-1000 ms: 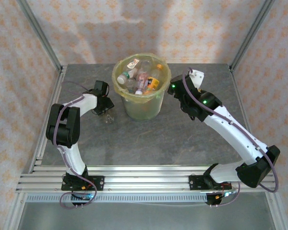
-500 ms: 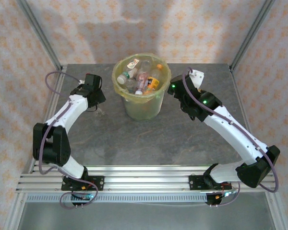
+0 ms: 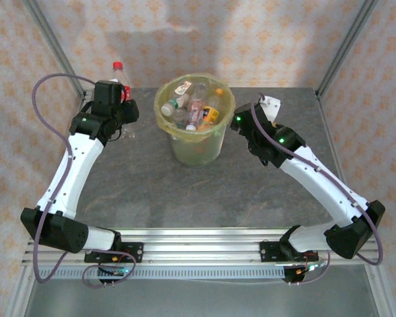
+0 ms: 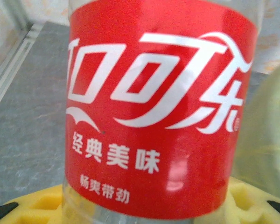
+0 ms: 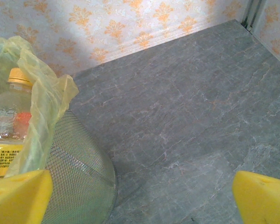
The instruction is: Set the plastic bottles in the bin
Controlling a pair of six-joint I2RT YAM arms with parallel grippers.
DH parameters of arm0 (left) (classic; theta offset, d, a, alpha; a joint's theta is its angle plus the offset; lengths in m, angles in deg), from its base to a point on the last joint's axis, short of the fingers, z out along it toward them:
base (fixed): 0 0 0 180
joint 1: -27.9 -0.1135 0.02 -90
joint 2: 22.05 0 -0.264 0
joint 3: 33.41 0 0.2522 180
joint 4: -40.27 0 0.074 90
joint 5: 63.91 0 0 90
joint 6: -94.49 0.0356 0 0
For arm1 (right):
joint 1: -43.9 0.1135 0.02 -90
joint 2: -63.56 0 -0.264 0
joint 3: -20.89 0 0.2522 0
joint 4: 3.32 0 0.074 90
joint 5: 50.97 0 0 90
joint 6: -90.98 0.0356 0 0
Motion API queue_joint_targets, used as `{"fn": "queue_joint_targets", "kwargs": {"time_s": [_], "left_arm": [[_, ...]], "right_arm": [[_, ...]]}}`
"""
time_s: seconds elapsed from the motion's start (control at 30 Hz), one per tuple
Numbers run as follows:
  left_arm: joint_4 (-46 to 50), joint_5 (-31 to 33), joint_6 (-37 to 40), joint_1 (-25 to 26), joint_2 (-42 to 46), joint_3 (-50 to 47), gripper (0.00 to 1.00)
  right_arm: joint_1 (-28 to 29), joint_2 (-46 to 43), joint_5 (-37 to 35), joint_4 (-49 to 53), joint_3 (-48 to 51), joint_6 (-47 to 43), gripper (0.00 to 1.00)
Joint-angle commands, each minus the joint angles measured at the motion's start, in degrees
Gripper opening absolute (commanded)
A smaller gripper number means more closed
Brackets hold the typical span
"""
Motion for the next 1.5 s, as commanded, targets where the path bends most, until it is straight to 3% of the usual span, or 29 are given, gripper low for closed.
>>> {"fn": "queue_joint_targets", "kwargs": {"time_s": [0.0, 0.33, 0.93, 1.47], "left_arm": [[3.32, -1.62, 4.24, 2.78, 0.56, 5.13, 0.48], [2.28, -7.79, 7.22, 10.96, -5.93, 19.30, 0.48], [12.19, -1.83, 18.94, 25.65, -25.34, 41.60, 0.48], [12.80, 3.49, 21.96, 27.02, -25.59, 36.47, 0.49]], "right_arm": [[0.17, 0.25, -0.72, 0.66, -1.12, 0.39, 0.99], [0.17, -0.98, -1.01, 0.79, -0.46, 0.50, 0.99], [0.09, -3.32, -4.76, 1.63, -0.63, -0.74, 0.99], [-2.47, -1.70, -2.50, 0.32, -5.32, -5.24, 0.99]]}}
